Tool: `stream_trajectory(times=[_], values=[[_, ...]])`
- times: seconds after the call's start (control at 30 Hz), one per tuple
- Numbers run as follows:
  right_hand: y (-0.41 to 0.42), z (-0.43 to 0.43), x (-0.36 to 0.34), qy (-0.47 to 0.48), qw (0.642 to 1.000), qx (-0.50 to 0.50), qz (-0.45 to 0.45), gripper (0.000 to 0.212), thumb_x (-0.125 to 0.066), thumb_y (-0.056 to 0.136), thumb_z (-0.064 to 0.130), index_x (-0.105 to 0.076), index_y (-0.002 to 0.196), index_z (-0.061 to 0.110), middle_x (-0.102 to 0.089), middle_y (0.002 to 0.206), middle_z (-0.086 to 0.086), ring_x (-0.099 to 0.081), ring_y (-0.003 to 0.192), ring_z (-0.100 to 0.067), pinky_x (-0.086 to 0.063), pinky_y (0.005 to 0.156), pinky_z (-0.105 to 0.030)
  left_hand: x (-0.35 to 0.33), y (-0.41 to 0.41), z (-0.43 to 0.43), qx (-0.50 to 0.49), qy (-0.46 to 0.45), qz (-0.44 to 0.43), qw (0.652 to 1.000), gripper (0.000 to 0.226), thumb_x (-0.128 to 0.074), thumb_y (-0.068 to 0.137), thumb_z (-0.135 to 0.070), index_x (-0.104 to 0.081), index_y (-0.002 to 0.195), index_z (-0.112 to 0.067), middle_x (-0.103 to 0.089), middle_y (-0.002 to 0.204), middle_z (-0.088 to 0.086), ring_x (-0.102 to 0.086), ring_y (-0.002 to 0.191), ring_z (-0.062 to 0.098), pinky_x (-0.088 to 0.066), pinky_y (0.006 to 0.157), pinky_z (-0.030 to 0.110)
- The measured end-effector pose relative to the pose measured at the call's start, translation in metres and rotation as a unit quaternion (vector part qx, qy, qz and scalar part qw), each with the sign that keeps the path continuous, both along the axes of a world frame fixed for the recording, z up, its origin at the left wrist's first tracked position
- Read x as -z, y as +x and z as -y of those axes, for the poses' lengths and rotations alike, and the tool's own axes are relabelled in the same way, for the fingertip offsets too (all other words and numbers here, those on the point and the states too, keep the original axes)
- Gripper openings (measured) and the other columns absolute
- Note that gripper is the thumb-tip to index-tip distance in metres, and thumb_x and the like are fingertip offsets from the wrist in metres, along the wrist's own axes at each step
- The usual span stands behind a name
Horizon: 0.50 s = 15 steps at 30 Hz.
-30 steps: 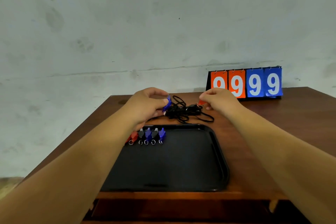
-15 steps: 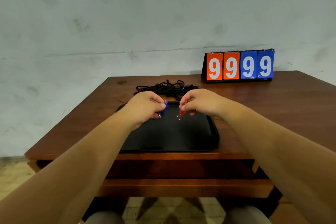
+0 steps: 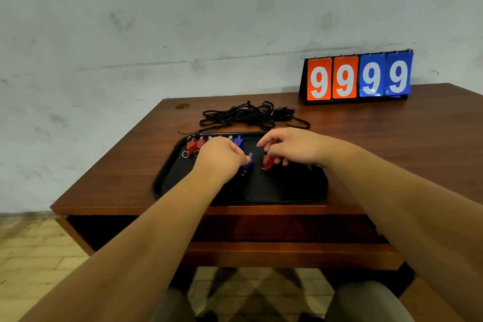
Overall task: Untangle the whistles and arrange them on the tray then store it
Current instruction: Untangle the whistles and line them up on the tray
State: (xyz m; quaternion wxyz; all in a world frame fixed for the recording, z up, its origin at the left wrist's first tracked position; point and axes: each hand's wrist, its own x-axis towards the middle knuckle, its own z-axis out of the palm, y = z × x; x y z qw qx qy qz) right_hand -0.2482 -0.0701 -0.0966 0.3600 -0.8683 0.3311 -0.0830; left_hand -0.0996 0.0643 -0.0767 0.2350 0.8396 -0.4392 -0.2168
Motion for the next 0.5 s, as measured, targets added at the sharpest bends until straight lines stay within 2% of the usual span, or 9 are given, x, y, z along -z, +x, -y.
stream_trajectory(times=[0.23, 0.37, 0.43, 0.5], values=[[-0.004, -0.001, 0.002, -0.002, 1.0, 0.001, 0.015, 0.033, -0.063, 0.106, 0.017, -0.065, 0.136, 0.031, -0.069, 0.12, 0.003, -0.074, 0.097, -0.014, -0.06, 0.075, -0.022, 0.003, 0.006, 0.005, 0.003, 0.046, 0.051, 0.998, 0.042, -0.066, 0.102, -0.051, -0.076, 0.129, -0.02, -0.072, 0.13, 0.005, -0.067, 0.116, 0.025, -0.054, 0.108, 0.045], [-0.006, -0.003, 0.001, 0.005, 0.999, 0.032, 0.028, 0.028, -0.065, 0.106, 0.019, -0.067, 0.131, 0.03, -0.073, 0.115, -0.001, -0.077, 0.096, -0.017, -0.063, 0.076, -0.025, 0.004, 0.008, -0.004, 0.013, -0.006, 0.081, 0.997, 0.023, -0.065, 0.106, -0.036, -0.08, 0.115, -0.021, -0.074, 0.123, 0.003, -0.069, 0.11, 0.022, -0.056, 0.105, 0.043], [-0.008, -0.007, 0.0, -0.015, 0.998, 0.043, 0.034, 0.023, -0.064, 0.106, 0.022, -0.069, 0.127, 0.031, -0.074, 0.111, -0.002, -0.077, 0.093, -0.018, -0.064, 0.078, -0.029, 0.002, 0.009, -0.012, 0.037, -0.001, 0.087, 0.996, 0.018, -0.064, 0.107, -0.029, -0.078, 0.118, -0.028, -0.071, 0.13, -0.001, -0.066, 0.116, 0.019, -0.054, 0.107, 0.042], [-0.011, -0.013, 0.0, -0.052, 0.997, 0.046, 0.04, 0.02, -0.063, 0.106, 0.023, -0.071, 0.122, 0.032, -0.072, 0.112, 0.004, -0.073, 0.092, -0.015, -0.063, 0.078, -0.029, 0.003, 0.009, -0.019, 0.064, -0.001, 0.113, 0.992, 0.023, -0.061, 0.108, -0.025, -0.076, 0.124, -0.034, -0.067, 0.14, -0.005, -0.063, 0.121, 0.017, -0.053, 0.108, 0.038]])
